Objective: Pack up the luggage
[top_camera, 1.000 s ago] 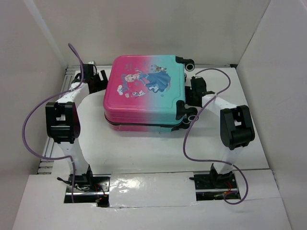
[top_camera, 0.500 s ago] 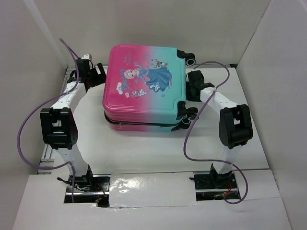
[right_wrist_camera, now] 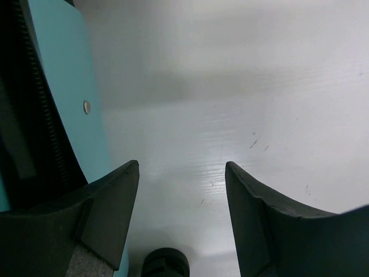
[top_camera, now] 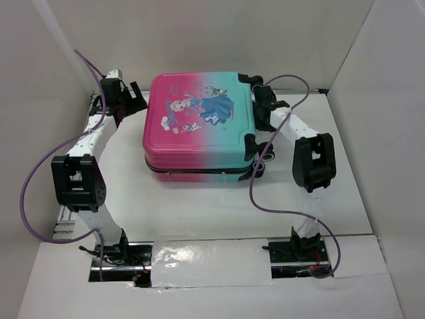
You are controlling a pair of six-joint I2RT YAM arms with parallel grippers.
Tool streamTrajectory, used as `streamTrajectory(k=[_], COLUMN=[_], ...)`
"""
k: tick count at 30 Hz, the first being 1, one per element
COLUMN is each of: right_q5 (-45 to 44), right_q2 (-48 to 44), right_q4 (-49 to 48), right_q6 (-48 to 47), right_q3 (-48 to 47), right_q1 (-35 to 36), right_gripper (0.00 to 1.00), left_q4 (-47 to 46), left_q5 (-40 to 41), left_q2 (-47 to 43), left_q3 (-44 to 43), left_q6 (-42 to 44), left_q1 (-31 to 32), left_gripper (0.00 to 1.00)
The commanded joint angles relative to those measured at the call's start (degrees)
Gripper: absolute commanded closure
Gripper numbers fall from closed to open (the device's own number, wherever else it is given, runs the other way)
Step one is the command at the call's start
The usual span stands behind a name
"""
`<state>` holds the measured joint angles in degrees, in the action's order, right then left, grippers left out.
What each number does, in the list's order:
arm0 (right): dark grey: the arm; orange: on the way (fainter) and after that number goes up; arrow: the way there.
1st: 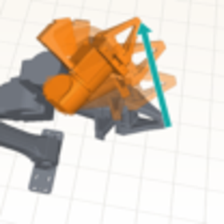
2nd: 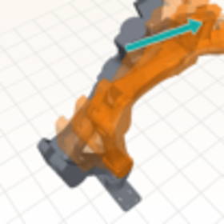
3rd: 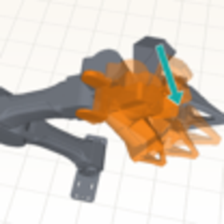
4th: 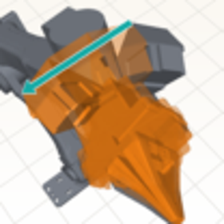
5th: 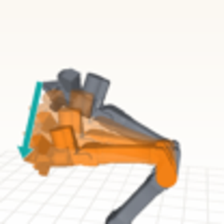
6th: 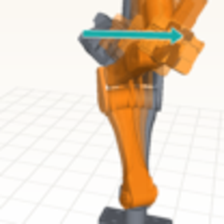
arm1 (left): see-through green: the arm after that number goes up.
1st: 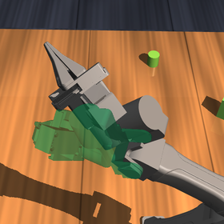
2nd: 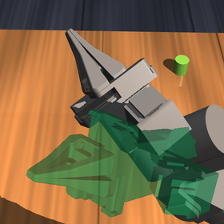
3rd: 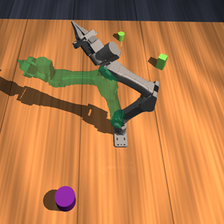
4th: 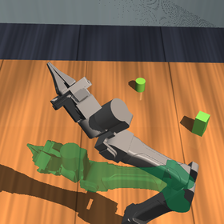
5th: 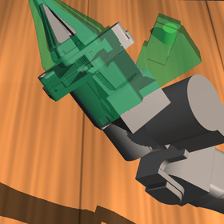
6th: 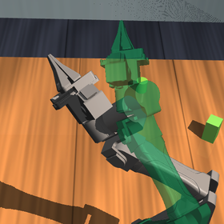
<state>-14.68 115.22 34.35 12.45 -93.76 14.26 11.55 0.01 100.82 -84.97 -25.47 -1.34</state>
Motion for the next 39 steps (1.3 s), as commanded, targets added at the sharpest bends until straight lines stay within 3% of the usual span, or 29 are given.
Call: streamTrajectory(k=[1, 7, 11, 17, 24, 28, 33, 39], right_q5=[12.13, 11.60, 7.05, 10.55, 18.53, 21.88, 24.43, 23.92], right_q2=[0.71, 2.73, 3.87, 0.55, -12.64, -19.31, -32.76, -47.95], right_q4=[-11.24, -10.10, -5.27, 3.00, 0.37, -0.50, -6.03, -8.24], right_q6=[2.50, 2.49, 1.35, 0.82, 2.05, 1.35, -0.23, 0.64], right_q3=[-8.19, -10.74, -14.78, -21.56, -14.61, -9.02, 2.41, 18.59], right_q1=[7.97, 7.97, 7.97, 0.95, -8.71, -9.25, -3.39, 7.69], right_gripper=[0.29, 0.29, 0.22, 0.19, 0.14, 0.14, 0.14, 0.17], left_q4=[0.05, 0.67, 1.36, 5.49, 12.61, 14.89, 20.61, 18.60], left_q5=[-12.94, -12.40, -12.49, -19.16, -19.17, -20.49, -20.92, -22.43], left_q2=[2.10, 4.30, 3.08, -1.85, -10.46, -14.76, -22.75, -42.88], left_q3=[0.59, 1.20, 2.00, -1.16, -3.27, -2.66, 1.19, 22.81], left_q6=[-2.47, -3.00, -3.00, -2.48, -0.54, 1.39, 2.10, -0.01], left_q1=[7.67, 5.21, 2.06, -8.31, -11.83, -12.63, -13.16, -10.17], left_gripper=[0.03, 0.03, 0.03, 0.02, 0.01, 0.01, 0.01, 0.01])
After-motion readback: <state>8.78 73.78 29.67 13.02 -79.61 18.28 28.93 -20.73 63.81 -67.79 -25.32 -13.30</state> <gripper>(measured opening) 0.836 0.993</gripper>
